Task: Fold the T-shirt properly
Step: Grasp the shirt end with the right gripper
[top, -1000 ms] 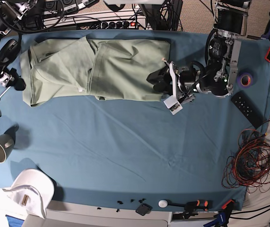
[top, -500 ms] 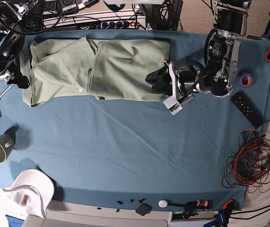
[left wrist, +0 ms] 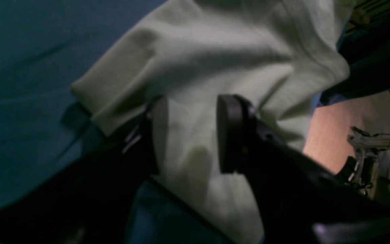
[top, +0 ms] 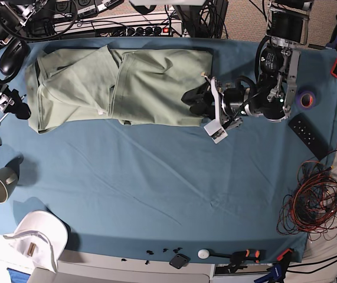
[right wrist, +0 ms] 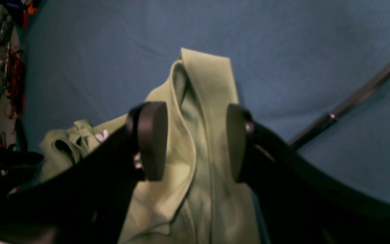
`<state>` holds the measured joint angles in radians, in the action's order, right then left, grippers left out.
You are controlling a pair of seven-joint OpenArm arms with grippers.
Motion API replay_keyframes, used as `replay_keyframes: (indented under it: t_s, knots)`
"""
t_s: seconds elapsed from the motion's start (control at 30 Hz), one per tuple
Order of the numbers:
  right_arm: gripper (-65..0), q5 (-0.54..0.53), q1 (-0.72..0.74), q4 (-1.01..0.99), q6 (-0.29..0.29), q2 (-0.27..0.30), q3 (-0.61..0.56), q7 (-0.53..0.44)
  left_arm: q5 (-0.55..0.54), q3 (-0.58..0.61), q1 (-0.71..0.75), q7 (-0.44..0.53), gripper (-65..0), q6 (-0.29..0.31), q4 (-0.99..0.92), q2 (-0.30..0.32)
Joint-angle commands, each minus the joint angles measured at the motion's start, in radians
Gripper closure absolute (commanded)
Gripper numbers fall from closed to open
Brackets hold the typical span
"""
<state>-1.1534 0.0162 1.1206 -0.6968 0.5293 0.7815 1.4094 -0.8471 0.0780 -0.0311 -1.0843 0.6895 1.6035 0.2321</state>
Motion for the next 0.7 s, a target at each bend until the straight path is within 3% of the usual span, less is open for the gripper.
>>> replay_keyframes:
  t_s: [0.0,0.17,0.3,0.67]
  knots:
    - [-28.6,-0.016,0.007,0.017,-0.001,0.028,-0.016,-0.013,-0.025,-0.003,-0.016,0.019,-25.2,0.009,0.018,0.0]
    - [-28.6,0.013,-0.011,0.017,-0.001,0.028,-0.167,-0.013,-0.025,-0.003,-0.016,0.022,-25.1,0.009,0.018,0.001]
    - [-28.6,0.014,-0.007,0.018,-0.001,0.028,-0.202,-0.013,-0.025,-0.003,-0.015,0.021,-25.2,0.009,0.018,0.001]
    - [-28.6,0.074,0.0,0.026,-0.001,0.031,0.029,-0.013,-0.025,-0.003,-0.015,0.019,-25.2,0.009,0.018,0.0]
